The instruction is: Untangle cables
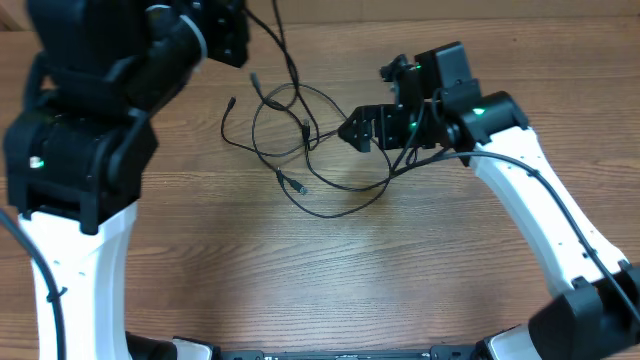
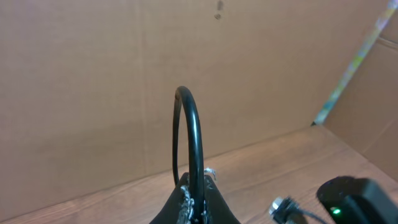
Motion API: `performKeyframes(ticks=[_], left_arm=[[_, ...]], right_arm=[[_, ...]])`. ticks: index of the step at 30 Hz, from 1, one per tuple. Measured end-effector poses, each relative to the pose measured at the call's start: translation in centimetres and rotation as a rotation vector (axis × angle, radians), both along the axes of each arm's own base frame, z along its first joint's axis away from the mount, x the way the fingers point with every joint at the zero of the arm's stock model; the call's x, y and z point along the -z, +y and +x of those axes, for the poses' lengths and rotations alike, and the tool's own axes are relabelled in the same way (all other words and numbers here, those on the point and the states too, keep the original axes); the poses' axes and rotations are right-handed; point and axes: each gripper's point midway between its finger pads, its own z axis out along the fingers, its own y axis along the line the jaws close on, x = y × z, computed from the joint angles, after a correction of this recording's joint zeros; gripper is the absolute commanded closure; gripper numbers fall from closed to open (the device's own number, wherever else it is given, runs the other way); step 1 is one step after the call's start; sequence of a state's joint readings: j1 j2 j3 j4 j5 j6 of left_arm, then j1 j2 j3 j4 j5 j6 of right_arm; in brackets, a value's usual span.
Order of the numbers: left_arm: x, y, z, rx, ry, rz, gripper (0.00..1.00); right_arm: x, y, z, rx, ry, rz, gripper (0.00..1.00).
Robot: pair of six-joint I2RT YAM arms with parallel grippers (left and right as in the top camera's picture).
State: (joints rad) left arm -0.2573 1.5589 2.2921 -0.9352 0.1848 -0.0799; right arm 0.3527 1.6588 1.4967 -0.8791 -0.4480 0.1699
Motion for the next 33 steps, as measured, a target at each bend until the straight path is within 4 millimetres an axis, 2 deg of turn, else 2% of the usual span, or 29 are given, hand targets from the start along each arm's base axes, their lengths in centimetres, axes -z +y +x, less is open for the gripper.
performKeyframes(ticks=[4, 11, 17, 20, 21, 22, 24, 25, 26, 30, 33], left_arm=[[-0.1, 1.1, -0.3, -0.004, 0.009, -0.019, 0.96], [0.0, 0.8, -0.5, 0.02, 0.024, -0.032, 0.96], [0.3, 0.8, -0.6, 0.022, 0.035, -0.034, 0.96], [0.4, 0.7, -0.6, 0.025, 0.041, -0.033, 0.96], [0.4, 0.7, -0.6, 0.026, 0.042, -0.033, 0.96], [0.4, 0.7, -0.6, 0.026, 0.042, -0.033, 0.96], [0.4, 0.7, -0.7, 0.026, 0.042, -0.033, 0.96], [0.4, 0.7, -0.7, 0.026, 0.042, -0.033, 0.96], [0.5, 0.7, -0.7, 0.026, 0.043, -0.033, 0.96], [0.7, 0.7, -0.7, 0.029, 0.052, -0.032, 0.96], [1.1, 0.7, -0.8, 0.028, 0.071, -0.028, 0.96]], right_arm=[[0.7, 2.8, 0.0, -0.123, -0.033, 0.044, 0.0], [0.3, 7.4, 0.7, -0.261, -0.15, 0.134, 0.0], [1.9, 10.3, 2.0, -0.316, -0.206, 0.166, 0.01], [2.7, 11.2, 2.6, -0.331, -0.229, 0.176, 0.15], [2.7, 11.4, 2.8, -0.334, -0.239, 0.18, 0.24], [2.7, 11.5, 3.0, -0.336, -0.253, 0.183, 0.37], [2.3, 11.7, 3.3, -0.334, -0.268, 0.193, 0.76], [2.3, 11.7, 3.4, -0.334, -0.276, 0.193, 0.92], [2.3, 11.7, 3.4, -0.332, -0.271, 0.194, 0.96], [3.1, 11.1, 3.1, -0.291, -0.205, 0.175, 0.96], [4.5, 9.6, 2.6, -0.24, -0.12, 0.119, 0.96]])
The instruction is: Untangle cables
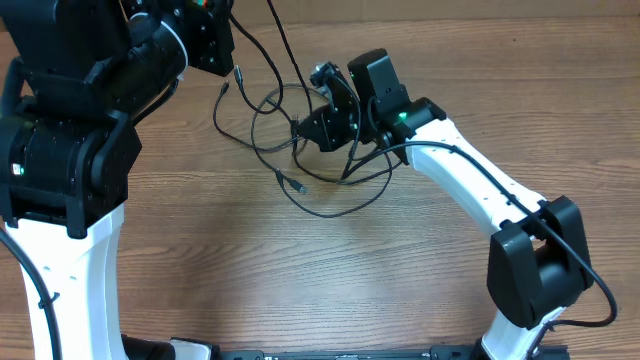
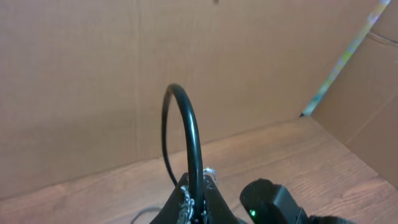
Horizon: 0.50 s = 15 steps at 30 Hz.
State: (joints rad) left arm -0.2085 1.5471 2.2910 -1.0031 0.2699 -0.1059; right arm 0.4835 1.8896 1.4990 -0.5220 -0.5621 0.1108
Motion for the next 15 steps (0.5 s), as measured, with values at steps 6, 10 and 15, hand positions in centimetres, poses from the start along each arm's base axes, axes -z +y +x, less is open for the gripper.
performKeyframes(ticks=[6, 10, 15], left_arm=[[0.3, 0.0, -0.1, 0.0, 0.013, 0.003, 0.96], [0.4, 0.0, -0.1, 0.0, 0.015, 0.004, 0.96], [0.4, 0.0, -0.1, 0.0, 0.019, 0.004, 0.96]], right_arm=[[-3.4, -5.6, -0.2, 0.197, 0.005, -0.188, 0.96], [-12.3, -9.5, -0.7, 0.39, -0.128, -0.208, 0.96], [-22.5, -13.9, -3.5, 0.623, -0.272, -0.097, 0.96]])
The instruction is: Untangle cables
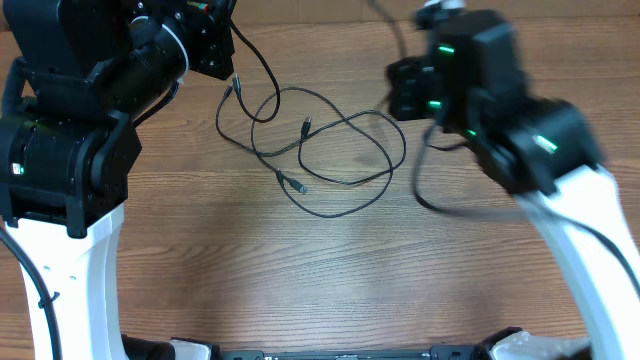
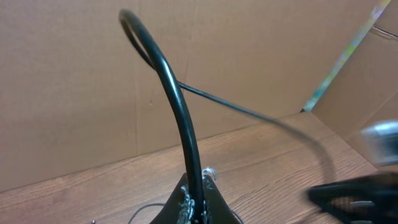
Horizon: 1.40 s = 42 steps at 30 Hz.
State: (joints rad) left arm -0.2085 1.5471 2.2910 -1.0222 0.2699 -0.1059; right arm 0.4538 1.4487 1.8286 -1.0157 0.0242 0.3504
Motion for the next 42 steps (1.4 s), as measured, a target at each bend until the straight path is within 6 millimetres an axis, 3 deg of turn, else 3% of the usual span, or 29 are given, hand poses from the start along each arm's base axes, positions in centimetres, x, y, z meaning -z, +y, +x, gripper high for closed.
performKeyframes(ticks=[3, 6, 11, 17, 21, 25, 30, 35, 42], left_arm=[[0.0, 0.0, 0.0, 0.0, 0.001, 0.0, 0.96], [0.1, 0.0, 0.0, 0.0, 0.003, 0.001, 0.96], [0.2, 0.3, 0.1, -0.015, 0.004, 0.006, 0.96], [1.0, 2.5, 0.6, -0.099, 0.04, 0.017, 0.96], [2.7, 4.0, 0.7, -0.151, 0.114, 0.022, 0.96], [6.1, 3.7, 1.0, -0.131, 0.238, 0.061, 0.87], [11.7, 1.5, 2.7, -0.011, 0.407, 0.119, 0.85], [16.1, -3.0, 4.1, 0.306, 0.471, 0.115, 0.73], [17.5, -7.7, 3.5, 0.675, 0.459, -0.036, 0.69]], right_arm=[[-1.6, -1.5, -1.7, 0.069, -0.007, 0.045, 0.96], [-0.5, -1.7, -1.9, 0.094, 0.048, 0.049, 0.96], [1.1, -0.4, -1.0, 0.065, 0.101, 0.066, 0.96], [-0.5, 1.8, -0.6, -0.025, 0.058, 0.154, 0.96], [-0.8, 3.5, 0.1, -0.089, 0.049, 0.202, 0.96], [0.1, 5.8, 1.1, -0.169, 0.078, 0.244, 0.96], [1.1, 7.3, 1.5, -0.221, 0.123, 0.281, 0.96], [0.7, 7.8, 1.3, -0.236, 0.133, 0.322, 0.96], [-0.4, 8.7, 1.1, -0.277, 0.124, 0.374, 0.96]])
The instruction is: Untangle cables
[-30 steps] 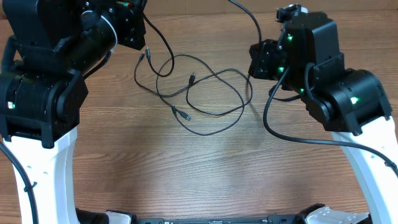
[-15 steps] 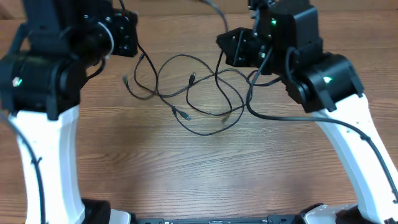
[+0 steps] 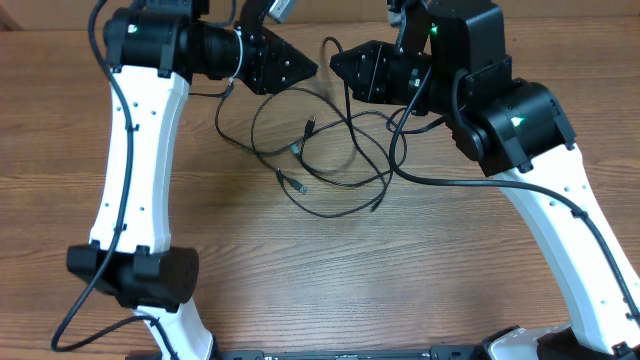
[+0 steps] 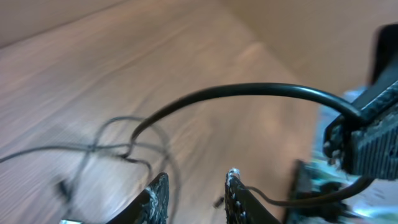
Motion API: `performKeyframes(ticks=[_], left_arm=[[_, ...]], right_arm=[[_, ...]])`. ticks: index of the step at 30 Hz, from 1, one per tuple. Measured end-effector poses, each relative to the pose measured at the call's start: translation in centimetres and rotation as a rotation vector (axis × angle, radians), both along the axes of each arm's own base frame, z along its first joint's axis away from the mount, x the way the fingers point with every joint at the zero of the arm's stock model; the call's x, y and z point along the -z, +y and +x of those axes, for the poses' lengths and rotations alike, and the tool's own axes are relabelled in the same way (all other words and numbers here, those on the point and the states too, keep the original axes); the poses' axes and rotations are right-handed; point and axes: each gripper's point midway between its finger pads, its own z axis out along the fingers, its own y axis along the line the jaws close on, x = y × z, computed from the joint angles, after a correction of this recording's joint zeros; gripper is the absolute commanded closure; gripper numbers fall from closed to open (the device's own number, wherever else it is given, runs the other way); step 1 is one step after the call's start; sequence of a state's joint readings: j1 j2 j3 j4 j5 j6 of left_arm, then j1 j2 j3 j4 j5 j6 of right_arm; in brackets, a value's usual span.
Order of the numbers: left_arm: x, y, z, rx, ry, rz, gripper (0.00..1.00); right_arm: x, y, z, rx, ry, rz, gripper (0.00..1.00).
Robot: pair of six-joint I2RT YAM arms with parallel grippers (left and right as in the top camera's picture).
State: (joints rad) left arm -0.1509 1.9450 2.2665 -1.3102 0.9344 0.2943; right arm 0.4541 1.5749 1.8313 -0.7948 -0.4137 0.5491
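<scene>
Thin black cables (image 3: 322,160) lie in a loose tangle on the wooden table, with small plugs (image 3: 296,147) at their ends. My left gripper (image 3: 308,68) is stretched out to the right above the tangle's back edge, open and empty. In the left wrist view its fingers (image 4: 235,186) stand apart with only table between them. Facing it tip to tip is my right gripper (image 3: 338,66). One cable strand (image 4: 249,92) arches over to the right gripper (image 4: 348,134), which looks shut on it.
The table (image 3: 300,280) is bare wood in front of the tangle. A thicker black lead (image 3: 440,182) hangs from the right arm beside the tangle's right side. The left arm's white link (image 3: 135,150) spans the left side.
My left gripper was shut on a cable loop at the back left; now it is open, empty and stretched right. The right arm, then raised at the right, now faces it above the tangle.
At first my left gripper held a raised cable loop while the right gripper was low at the tangle's right edge. The right gripper then stood in the tangle's middle, then high at the right with a strand. Now the left has let go and both grippers meet.
</scene>
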Motion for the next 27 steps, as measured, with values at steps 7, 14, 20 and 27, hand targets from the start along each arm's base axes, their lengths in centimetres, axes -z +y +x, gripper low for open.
performKeyframes(ticks=[7, 14, 20, 27], left_arm=[[-0.2, -2.0, -0.5, 0.15, 0.059, -0.194, 0.64], [-1.0, -2.2, -0.7, 0.204, 0.033, -0.271, 0.57], [-1.1, -1.0, 0.5, 0.18, -0.021, -0.262, 0.35], [-0.1, 0.2, 1.8, 0.156, -0.119, -0.181, 0.16]], right_arm=[[-0.4, 0.3, -0.1, -0.013, 0.001, 0.025, 0.96], [-0.5, 0.4, -0.2, -0.019, 0.007, 0.034, 0.96], [-0.7, 0.8, -0.7, -0.05, 0.013, 0.049, 0.96], [-0.9, 1.3, -1.2, -0.086, 0.019, 0.069, 0.96]])
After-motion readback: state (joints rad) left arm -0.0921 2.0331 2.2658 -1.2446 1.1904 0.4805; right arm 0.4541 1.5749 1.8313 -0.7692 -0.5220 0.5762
